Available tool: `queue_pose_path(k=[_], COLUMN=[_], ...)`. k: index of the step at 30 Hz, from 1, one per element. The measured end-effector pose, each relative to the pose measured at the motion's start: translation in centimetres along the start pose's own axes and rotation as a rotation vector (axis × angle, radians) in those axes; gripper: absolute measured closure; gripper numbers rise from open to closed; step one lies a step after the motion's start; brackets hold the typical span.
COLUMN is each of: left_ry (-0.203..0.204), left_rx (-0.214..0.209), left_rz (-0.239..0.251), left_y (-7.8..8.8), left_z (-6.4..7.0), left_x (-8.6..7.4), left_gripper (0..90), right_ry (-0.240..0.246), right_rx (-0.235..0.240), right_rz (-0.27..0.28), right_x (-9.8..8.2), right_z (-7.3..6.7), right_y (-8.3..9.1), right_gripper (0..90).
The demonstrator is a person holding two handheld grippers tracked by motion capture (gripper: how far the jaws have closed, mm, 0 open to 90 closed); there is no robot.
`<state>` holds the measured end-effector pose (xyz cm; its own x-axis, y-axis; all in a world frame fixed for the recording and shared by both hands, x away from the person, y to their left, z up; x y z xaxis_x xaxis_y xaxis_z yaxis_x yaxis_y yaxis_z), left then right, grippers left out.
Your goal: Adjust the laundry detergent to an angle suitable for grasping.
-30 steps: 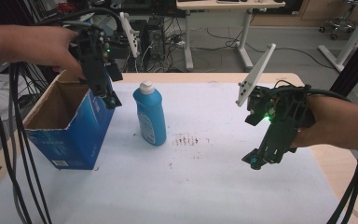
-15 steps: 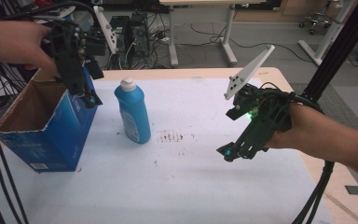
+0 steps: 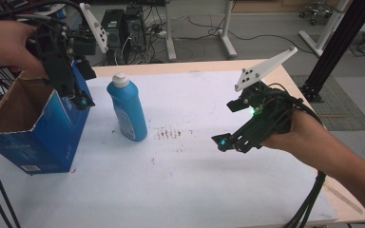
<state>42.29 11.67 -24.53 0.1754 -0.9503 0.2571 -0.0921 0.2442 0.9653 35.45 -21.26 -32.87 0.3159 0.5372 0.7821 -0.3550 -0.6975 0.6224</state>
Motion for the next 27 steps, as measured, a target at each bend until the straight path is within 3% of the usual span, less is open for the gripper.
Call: queue_pose_path(k=[1,2,3,4,8,10,18,27], left_ry=[0.0,-0.004,-0.004,-0.007,-0.007,-0.004,-0.005,-0.01], left_rx=[0.0,-0.001,-0.001,-0.002,-0.002,0.0,0.0,-0.003], left_rz=[0.0,0.0,-0.002,-0.003,-0.001,0.0,-0.001,-0.009], left_y=[0.0,-0.1,-0.1,-0.1,-0.2,-0.2,-0.2,-0.3], left_z=[0.0,0.0,0.0,0.0,0.0,0.1,0.1,0.2], left_x=[0.0,0.0,0.1,0.2,0.3,0.3,0.3,0.3], left_gripper=[16.7,16.7,16.7,16.7,16.7,16.7,16.7,16.7], right_ry=[0.0,-0.029,-0.029,-0.048,-0.051,-0.081,-0.123,-0.13], right_rx=[0.0,-0.013,-0.013,-0.031,-0.072,-0.092,-0.141,-0.2], right_rz=[0.0,0.053,0.053,0.103,0.16,0.219,0.332,0.358], right_x=[0.0,-0.4,-0.4,-0.8,-1.4,-1.9,-3.0,-2.6], right_z=[0.0,0.0,0.0,-0.1,-0.2,-0.4,-0.9,-1.7], right_y=[0.0,-0.1,-0.1,-0.1,-0.4,-0.7,-1.3,-1.8], right_gripper=[1.1,1.1,1.1,1.0,1.0,1.0,1.0,1.0])
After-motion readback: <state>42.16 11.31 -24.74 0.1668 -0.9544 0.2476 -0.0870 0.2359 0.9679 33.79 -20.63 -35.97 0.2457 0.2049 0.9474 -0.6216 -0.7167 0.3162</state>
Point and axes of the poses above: each handheld gripper's, and its own axes: y roughly backward along the jaws, x roughly out of its top, z roughly to its right, the point moved 2 cm from there along -y, roughly forward along the jaws, and after that the axes turned 6 degrees about z, right-handed, at the moved point
